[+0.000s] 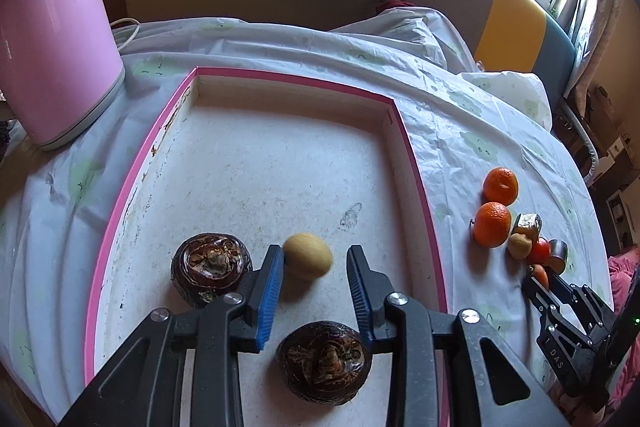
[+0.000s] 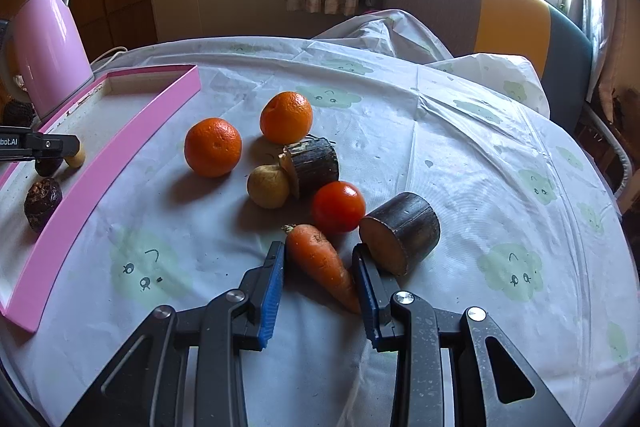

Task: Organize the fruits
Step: 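Place the potato in the tray with the left gripper and open, then grasp the orange carrot with the right gripper and drop it in the tray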

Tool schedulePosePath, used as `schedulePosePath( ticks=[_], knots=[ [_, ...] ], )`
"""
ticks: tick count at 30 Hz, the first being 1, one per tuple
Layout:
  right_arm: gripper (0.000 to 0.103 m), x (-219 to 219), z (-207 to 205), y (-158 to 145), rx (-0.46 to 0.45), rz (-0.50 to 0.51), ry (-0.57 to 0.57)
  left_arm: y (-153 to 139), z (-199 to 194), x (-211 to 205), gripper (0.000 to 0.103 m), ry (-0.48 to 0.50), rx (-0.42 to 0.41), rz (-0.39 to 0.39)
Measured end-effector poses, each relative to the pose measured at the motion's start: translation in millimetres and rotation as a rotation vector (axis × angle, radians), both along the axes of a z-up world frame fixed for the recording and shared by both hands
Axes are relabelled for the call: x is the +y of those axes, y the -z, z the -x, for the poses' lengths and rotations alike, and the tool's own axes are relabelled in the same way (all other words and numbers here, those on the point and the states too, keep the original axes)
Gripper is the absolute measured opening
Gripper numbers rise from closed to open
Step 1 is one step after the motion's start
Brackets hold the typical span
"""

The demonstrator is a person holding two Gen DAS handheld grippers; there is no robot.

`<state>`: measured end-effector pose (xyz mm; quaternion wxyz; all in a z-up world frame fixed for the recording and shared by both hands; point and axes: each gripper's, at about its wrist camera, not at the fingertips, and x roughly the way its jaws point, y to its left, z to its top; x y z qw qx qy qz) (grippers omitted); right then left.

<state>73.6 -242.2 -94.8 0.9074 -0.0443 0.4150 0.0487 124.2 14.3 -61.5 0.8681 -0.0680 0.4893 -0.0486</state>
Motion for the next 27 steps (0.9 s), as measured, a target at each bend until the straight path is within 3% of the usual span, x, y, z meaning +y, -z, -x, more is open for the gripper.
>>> schedulePosePath(
  ticks=[16, 22, 27],
  knots=[
    [0.034, 3, 3, -2, 0.009, 0.020, 0.010, -41, 49, 10, 0.034, 0.010, -0.101, -0.014],
    [0.033, 8, 16, -10, 0.023, 0.018, 0.018, -39, 62, 25, 0.034, -0.007, -0.093, -0.007],
    [0.029, 4, 29, -24, 0.034, -0.092, 0.036, -34, 72, 43, 0.034, -0.043, -0.084, -0.001]
  ],
)
